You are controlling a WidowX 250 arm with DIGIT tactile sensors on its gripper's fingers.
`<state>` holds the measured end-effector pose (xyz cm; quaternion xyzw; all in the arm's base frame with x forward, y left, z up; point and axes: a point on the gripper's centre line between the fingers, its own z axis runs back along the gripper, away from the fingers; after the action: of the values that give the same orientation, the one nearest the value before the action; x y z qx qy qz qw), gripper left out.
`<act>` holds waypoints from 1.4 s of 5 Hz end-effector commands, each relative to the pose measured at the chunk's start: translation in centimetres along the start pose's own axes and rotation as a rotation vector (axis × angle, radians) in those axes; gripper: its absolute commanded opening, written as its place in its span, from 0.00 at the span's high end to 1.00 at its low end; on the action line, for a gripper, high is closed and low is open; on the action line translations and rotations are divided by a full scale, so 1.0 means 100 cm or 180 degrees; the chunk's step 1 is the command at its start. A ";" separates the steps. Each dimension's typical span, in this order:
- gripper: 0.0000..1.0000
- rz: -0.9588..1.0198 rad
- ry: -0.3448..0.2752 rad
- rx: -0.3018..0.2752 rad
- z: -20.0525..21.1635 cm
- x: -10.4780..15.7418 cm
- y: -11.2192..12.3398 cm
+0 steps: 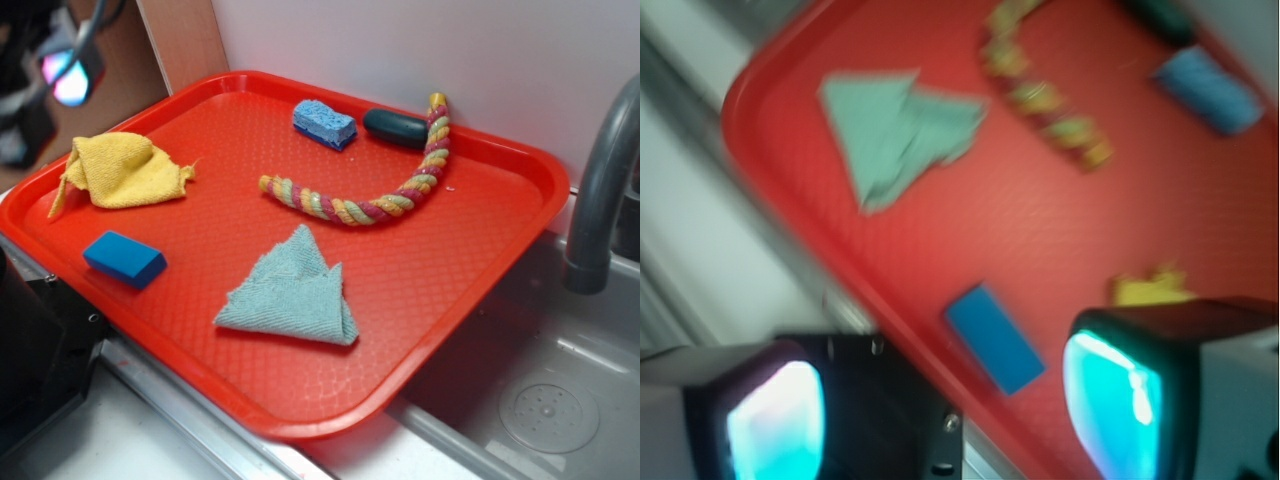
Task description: Grab the blue block.
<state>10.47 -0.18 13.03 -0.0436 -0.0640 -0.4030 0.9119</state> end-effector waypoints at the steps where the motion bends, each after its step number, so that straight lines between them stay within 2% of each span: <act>1: 0.00 0.0021 0.0111 -0.0105 -0.032 -0.007 0.014; 3: 0.00 -0.0004 0.0456 -0.0101 -0.061 -0.007 0.028; 4: 0.00 -0.0066 0.0567 -0.0123 -0.079 -0.024 0.028; 5: 0.00 -0.0074 0.0638 -0.0173 -0.091 -0.030 0.033; 7: 0.00 -0.0016 0.0836 -0.0200 -0.106 -0.023 0.046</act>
<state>13.22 3.08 2.03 -0.0257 0.0738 -0.4066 0.9103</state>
